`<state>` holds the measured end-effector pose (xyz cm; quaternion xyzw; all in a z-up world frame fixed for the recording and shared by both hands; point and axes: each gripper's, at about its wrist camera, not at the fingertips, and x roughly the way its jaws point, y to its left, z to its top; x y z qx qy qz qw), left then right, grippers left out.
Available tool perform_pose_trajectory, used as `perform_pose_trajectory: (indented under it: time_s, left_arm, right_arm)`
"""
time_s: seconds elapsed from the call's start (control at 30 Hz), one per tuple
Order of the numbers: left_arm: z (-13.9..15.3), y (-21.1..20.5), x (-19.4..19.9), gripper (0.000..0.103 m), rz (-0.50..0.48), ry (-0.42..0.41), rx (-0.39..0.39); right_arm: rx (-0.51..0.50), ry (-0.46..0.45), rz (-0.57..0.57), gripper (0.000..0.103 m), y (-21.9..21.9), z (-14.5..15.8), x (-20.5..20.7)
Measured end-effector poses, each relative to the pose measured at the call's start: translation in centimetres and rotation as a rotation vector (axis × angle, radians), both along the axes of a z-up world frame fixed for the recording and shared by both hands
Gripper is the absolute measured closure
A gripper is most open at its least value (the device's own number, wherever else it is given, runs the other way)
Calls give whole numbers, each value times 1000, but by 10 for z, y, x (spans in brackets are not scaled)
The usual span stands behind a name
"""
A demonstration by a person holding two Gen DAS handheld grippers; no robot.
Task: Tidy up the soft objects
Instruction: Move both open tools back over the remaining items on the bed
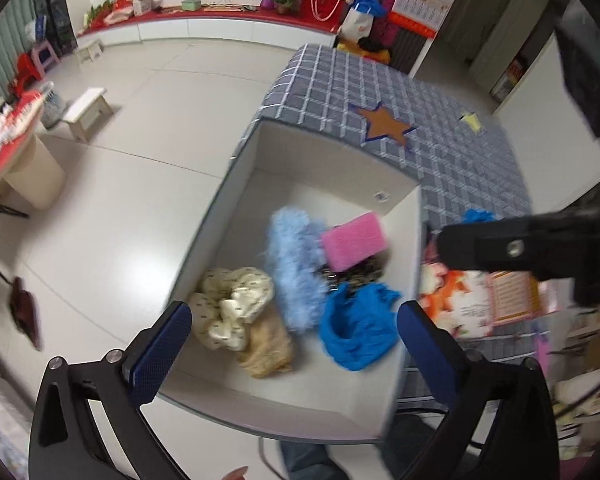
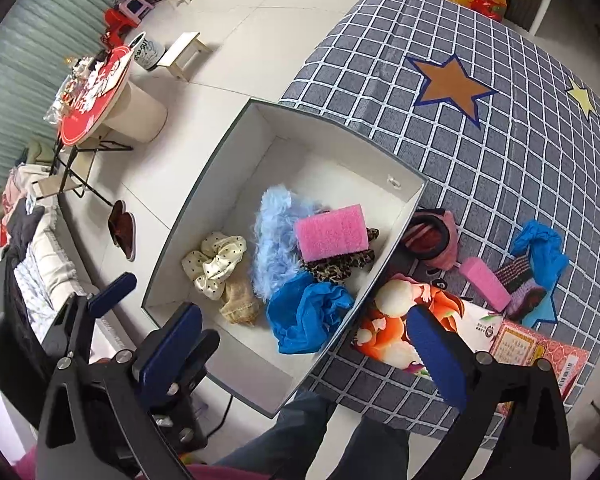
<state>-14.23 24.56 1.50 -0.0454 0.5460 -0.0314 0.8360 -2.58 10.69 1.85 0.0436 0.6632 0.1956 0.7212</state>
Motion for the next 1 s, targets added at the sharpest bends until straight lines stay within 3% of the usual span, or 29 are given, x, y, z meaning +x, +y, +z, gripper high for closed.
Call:
perform_pose_trajectory:
  time_s: [0.13,0.3,0.53,0.73,1.0]
  left_arm:
    - [5,5,-3,0,18,-19,-148]
    - [29,-2,-6,0,-22,-108,-242]
    - [48,-36,4,0,-109,-135,-135]
    - [43,-64,13,0,-177,-86,-118]
    - [34,-92,28,0,-229,-46,-5]
  right_arm:
    - [20,1,-1,0,-6,-1,-2]
    - [54,2,-28,0,-25,7,-2]
    - [70,-30,-126,0,-69,25,3]
    - [69,-55,-222,0,-118,36,5]
    - [65,-23,-362,0,-185,25,3]
